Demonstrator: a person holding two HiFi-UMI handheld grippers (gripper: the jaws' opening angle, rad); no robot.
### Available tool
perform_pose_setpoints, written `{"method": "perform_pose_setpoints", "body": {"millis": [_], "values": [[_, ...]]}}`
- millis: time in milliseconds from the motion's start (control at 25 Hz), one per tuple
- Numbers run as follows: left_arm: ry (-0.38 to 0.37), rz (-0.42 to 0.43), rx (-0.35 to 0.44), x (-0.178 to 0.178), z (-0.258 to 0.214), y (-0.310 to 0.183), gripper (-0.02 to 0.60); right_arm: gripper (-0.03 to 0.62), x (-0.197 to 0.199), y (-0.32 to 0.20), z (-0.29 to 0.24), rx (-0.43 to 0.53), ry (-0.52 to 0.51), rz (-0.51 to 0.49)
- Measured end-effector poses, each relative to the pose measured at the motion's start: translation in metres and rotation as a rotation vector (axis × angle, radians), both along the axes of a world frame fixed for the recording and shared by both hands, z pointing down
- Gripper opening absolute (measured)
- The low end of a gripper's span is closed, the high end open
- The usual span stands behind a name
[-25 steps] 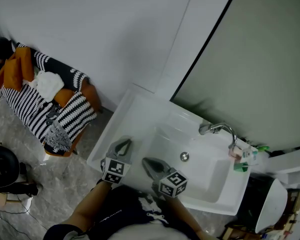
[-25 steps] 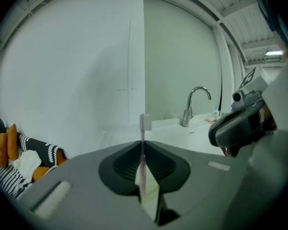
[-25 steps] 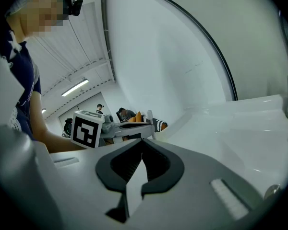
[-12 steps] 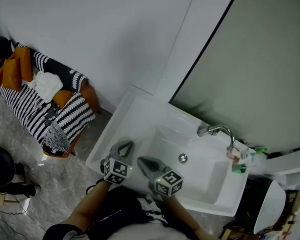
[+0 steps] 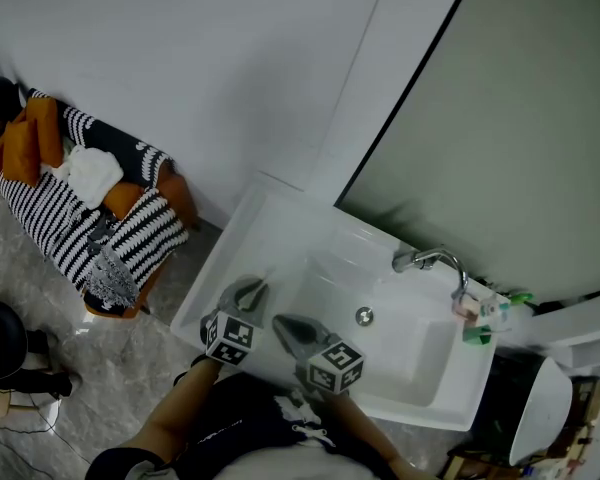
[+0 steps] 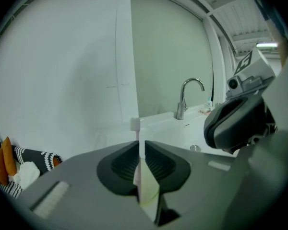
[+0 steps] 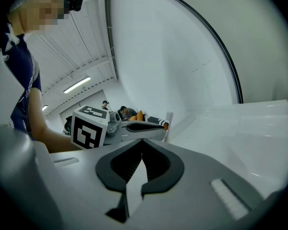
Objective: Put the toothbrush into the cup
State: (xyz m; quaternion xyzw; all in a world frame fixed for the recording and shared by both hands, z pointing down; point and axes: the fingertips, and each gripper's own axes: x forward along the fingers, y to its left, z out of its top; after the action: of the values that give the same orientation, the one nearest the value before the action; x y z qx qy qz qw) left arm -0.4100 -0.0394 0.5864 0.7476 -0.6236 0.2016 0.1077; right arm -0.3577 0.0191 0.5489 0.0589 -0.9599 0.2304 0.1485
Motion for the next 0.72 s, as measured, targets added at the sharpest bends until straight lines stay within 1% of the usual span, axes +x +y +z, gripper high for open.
{"method": "perform_pose_setpoints", "body": {"millis": [280,520,720], "values": [[0.025,-0.015,0.023,-0.002,-0.009,-0.001,0.029,0.002,0.004,-0.006,-0.004,0.009,-0.015,0.024],[0.036,-0.019,0.035,-0.006,-0.017,0.009,0.029,0.000,0.002,-0.009,-0.013,0.085,-0.020,0.035],[0.023,0.006,0.029,-0.007,-0.021,0.021,0.029,0.000,0.002,-0.008,-0.015,0.106,-0.015,0.036]]}}
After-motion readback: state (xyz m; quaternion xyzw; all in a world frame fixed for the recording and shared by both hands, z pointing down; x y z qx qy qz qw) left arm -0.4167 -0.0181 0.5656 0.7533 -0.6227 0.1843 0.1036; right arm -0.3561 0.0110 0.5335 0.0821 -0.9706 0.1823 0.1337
